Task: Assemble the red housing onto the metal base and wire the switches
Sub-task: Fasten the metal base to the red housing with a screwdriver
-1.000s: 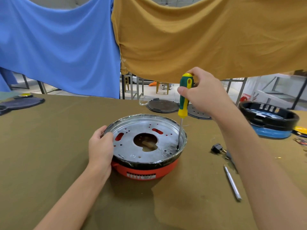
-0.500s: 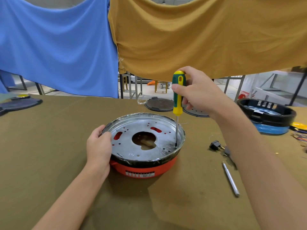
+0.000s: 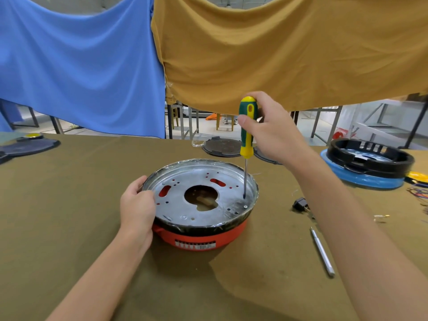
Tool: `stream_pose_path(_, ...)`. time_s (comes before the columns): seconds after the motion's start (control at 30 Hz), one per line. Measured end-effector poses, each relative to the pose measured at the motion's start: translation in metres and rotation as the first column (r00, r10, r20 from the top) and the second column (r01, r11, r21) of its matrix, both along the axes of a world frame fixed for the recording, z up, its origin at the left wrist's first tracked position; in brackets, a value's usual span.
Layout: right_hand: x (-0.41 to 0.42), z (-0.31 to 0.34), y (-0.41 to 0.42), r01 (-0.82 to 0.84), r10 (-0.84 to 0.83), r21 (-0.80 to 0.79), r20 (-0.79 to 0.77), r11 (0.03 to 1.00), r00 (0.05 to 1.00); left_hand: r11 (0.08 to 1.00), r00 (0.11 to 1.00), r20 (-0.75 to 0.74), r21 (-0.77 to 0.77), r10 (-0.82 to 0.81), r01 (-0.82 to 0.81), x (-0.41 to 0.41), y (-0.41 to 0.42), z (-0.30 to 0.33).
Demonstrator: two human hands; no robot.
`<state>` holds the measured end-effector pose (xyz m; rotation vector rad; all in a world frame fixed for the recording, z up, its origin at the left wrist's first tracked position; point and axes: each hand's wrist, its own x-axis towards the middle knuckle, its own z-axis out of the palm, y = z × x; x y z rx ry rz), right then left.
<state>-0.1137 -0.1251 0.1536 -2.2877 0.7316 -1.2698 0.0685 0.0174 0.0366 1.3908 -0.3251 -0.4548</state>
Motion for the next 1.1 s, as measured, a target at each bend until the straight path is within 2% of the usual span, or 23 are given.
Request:
stream_pose_path(0.17,-0.007,0.002,-0.004,-0.1,0.091,0.087,0.105,0.991,0.99,1.0,1.0,-0.03,-0.013,-0.009,0.009,0.003,0.001,0.002)
stream_pose_path(0.3,-0.028,0.008,0.0,-0.122,0.063,0.194,0.284,0.973,0.957,1.0,0.998,-0.049,-0.017,-0.027,0.026,0.003,0.004,0.006)
stream_pose_path(0.4,-0.049,-0.008,0.002,-0.14,0.038,0.328,0.299,0.934,0.953,0.998,0.997,-0.049,0.028,-0.062,0.063,0.004,0.006,0.01)
stream_pose_path(0.47,-0.063,-0.028,0.004,-0.208,0.036,0.494,0.334,0.844,0.942,0.992,0.994,-0.038,0.066,-0.106,0.108,0.005,0.009,0.012)
stream_pose_path(0.57,-0.079,-0.065,0.007,-0.344,-0.024,0.707,0.454,0.618,0.891,0.984,0.989,0.064,0.125,-0.135,0.126,0.004,0.01,0.014)
stream_pose_path(0.63,-0.085,-0.087,0.007,-0.433,-0.112,0.751,0.551,0.498,0.827,0.974,0.977,0.148,0.191,-0.151,0.122,0.002,0.011,0.012)
stream_pose_path(0.7,-0.089,-0.099,0.004,-0.492,-0.175,0.748,0.611,0.444,0.772,0.961,0.977,0.115,0.234,-0.179,0.148,0.0,0.01,0.01)
stream_pose_path(0.77,-0.091,-0.105,0.002,-0.477,-0.185,0.75,0.605,0.459,0.774,0.957,0.979,0.074,0.234,-0.191,0.169,0.002,0.011,0.01)
stream_pose_path(0.83,-0.094,-0.107,0.0,-0.409,-0.193,0.767,0.556,0.494,0.809,0.96,0.977,0.094,0.225,-0.192,0.167,0.008,0.012,0.011)
stream_pose_path(1.0,-0.093,-0.115,0.002,-0.087,-0.235,0.816,0.264,0.571,0.935,0.96,0.975,0.059,0.195,-0.215,0.2,0.018,0.01,0.013)
stream_pose_path(1.1,-0.088,-0.119,0.005,0.006,-0.217,0.79,0.161,0.613,0.963,0.954,0.973,0.019,0.205,-0.229,0.22,0.024,0.008,0.013)
